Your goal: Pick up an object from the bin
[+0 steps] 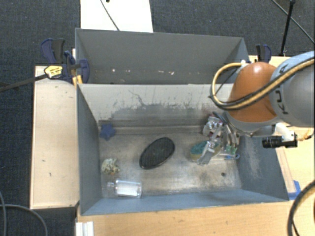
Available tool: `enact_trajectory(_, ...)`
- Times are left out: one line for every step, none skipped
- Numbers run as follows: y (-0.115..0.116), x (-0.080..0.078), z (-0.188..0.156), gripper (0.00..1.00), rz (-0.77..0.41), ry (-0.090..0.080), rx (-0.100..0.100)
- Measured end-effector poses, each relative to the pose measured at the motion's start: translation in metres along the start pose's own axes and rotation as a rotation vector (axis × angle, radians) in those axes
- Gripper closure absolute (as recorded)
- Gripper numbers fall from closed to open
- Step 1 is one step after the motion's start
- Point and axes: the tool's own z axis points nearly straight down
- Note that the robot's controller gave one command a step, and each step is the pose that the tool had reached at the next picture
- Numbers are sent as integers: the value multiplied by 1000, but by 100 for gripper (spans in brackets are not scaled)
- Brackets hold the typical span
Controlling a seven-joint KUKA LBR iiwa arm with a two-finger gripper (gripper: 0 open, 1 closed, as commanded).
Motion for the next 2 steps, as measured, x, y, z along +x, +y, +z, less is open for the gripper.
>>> enact_trajectory(-20, -28, 56, 0, -111, 5, 1)
enact_trajectory(-19, -28, 54, 100, -111, 2, 0)
